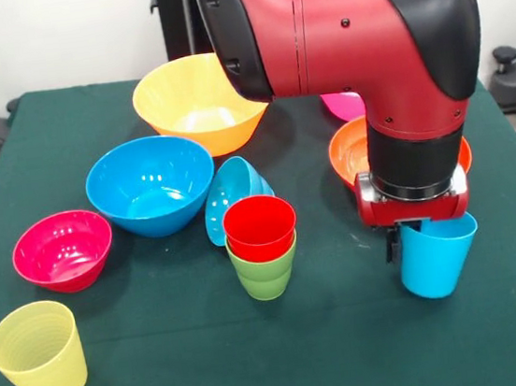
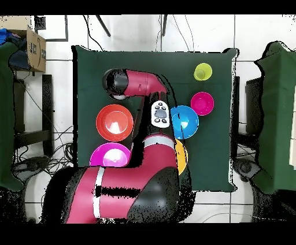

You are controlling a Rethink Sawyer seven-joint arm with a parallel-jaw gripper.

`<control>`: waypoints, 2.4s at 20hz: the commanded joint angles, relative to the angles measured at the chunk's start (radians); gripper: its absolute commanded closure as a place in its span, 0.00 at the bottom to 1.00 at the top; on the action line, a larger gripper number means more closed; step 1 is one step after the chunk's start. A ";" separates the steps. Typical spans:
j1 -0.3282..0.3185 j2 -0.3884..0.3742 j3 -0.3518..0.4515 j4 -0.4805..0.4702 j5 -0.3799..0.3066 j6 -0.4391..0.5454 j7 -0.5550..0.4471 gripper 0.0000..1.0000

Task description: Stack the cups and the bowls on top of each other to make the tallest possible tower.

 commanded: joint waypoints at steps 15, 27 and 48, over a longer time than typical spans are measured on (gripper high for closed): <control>-0.032 -0.061 0.066 -0.174 0.015 0.397 0.053 1.00; -0.071 -0.074 0.059 -0.281 -0.007 0.544 -0.004 1.00; -0.180 -0.114 0.061 -0.310 -0.057 0.653 -0.168 1.00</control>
